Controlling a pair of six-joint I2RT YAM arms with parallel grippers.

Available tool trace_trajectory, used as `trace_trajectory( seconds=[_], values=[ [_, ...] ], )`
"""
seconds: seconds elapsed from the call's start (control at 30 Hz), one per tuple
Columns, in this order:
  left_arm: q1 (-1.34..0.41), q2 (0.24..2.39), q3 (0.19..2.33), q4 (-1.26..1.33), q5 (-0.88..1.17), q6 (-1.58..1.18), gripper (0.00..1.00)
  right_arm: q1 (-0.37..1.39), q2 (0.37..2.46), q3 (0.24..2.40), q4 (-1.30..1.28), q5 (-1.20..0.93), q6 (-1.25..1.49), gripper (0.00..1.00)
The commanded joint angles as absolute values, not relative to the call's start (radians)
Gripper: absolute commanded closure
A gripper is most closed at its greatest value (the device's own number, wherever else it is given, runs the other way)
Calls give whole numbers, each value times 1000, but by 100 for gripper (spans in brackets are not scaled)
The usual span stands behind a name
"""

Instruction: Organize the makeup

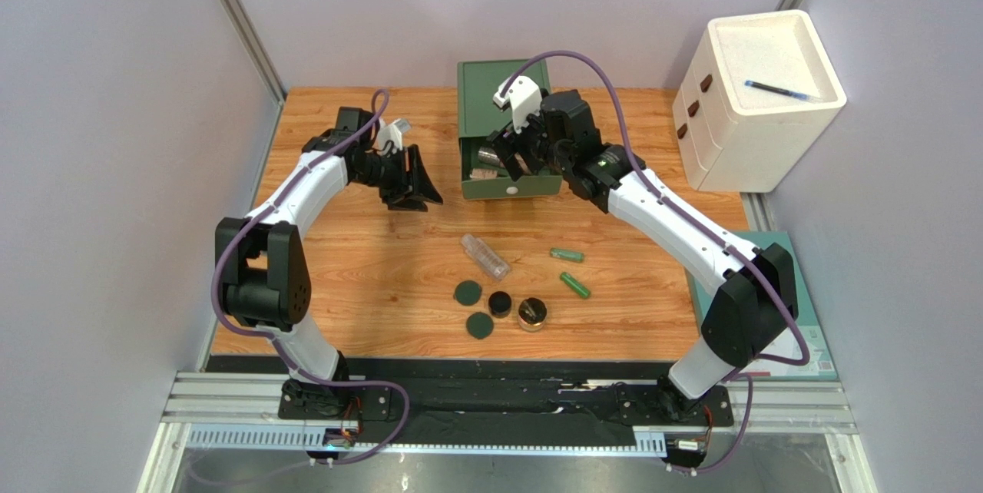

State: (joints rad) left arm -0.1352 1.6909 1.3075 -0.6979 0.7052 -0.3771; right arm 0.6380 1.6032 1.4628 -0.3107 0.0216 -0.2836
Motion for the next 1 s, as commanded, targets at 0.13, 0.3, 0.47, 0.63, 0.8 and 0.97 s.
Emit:
trace_trajectory(
  seconds=[0.13,0.3,0.47,0.63,0.8,0.97],
  values=[
    [-138,1690,1365,-715,721,-373,44,635,1499,1510,-284,-69,-252,19],
    [-138,1684,1356,-713,719,-374,44,650,1404,1433,-340,-231,-177,20],
    [-138,1671,1335,-716,715,-373,44,722,1286,1243,-387,-249,-143,21],
    [-138,1646,1313,-716,698,-376,43,830,1229,1056,-358,-187,-75,21],
    [-138,1609,1287,-718,696,-380,43,908,1229,869,-226,-106,33,23],
    [-138,1569,1244,-730,686,-374,43,931,1275,784,-55,-22,67,22]
  ],
)
